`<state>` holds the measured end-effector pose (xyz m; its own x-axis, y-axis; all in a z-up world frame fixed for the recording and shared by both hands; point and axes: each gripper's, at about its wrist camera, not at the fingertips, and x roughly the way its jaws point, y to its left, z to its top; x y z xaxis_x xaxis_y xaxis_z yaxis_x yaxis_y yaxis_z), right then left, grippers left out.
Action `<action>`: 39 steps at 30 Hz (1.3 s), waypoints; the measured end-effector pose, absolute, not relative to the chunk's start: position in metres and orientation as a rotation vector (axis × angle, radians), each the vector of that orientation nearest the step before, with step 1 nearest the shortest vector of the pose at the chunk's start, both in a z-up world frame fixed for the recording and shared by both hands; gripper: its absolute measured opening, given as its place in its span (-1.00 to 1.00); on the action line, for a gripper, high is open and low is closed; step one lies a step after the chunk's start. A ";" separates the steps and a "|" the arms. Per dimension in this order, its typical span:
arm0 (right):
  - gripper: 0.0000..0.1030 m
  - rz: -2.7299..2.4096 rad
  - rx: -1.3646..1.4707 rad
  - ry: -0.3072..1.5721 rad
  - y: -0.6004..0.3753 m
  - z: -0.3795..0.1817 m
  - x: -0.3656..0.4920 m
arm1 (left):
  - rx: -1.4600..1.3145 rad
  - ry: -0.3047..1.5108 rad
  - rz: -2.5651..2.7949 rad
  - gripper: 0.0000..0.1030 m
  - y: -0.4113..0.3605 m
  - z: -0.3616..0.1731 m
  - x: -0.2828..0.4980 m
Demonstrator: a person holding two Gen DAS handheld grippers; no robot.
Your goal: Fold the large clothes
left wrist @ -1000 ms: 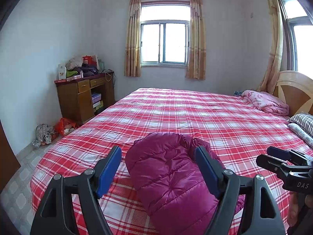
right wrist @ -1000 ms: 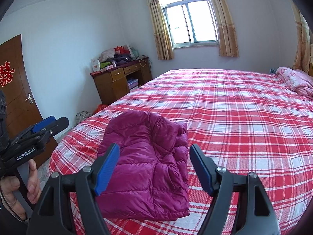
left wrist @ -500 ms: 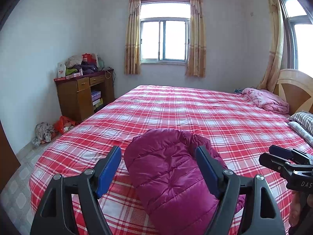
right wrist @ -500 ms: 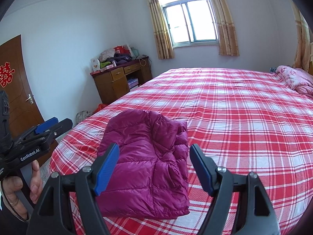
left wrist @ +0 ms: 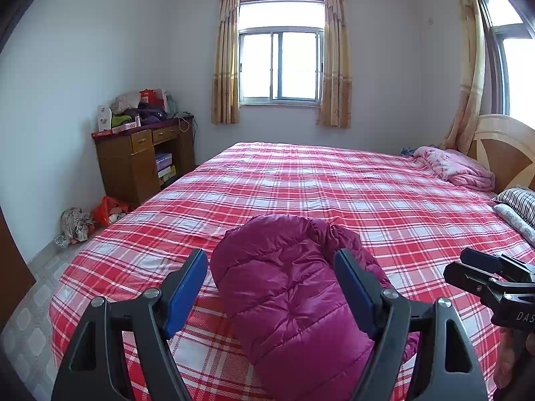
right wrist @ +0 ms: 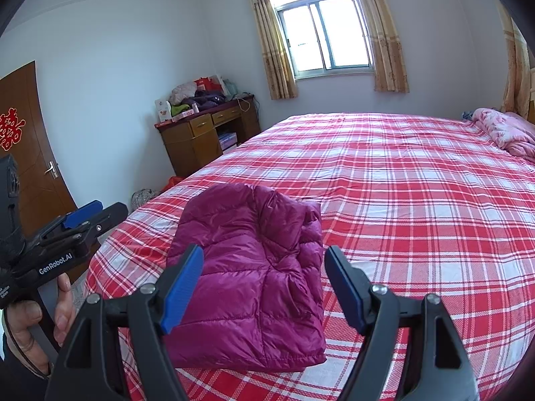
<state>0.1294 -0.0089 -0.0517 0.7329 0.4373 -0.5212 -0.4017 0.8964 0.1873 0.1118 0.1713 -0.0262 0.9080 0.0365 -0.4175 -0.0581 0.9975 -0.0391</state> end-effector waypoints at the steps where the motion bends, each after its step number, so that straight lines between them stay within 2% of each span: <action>1: 0.51 0.461 0.065 0.590 -0.009 -0.052 0.130 | -0.050 0.430 0.048 0.53 0.171 -0.026 0.112; 39: 0.51 0.468 0.073 0.608 -0.009 -0.061 0.129 | -0.052 0.463 0.084 0.53 0.171 -0.033 0.118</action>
